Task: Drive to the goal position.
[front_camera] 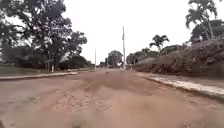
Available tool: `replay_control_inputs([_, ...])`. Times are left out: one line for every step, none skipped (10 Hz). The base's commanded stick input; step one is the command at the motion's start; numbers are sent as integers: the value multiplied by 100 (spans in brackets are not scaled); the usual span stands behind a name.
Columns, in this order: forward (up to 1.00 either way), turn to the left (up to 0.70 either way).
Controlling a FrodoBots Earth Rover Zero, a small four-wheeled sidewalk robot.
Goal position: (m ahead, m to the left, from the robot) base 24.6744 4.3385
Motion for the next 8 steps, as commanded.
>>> replay_control_inputs([100, 0])
replay_control_inputs([100, 0])
replay_control_inputs([100, 0])
replay_control_inputs([100, 0])
replay_control_inputs([100, 0])
replay_control_inputs([100, 0])
replay_control_inputs([100, 0])
replay_control_inputs([100, 0])
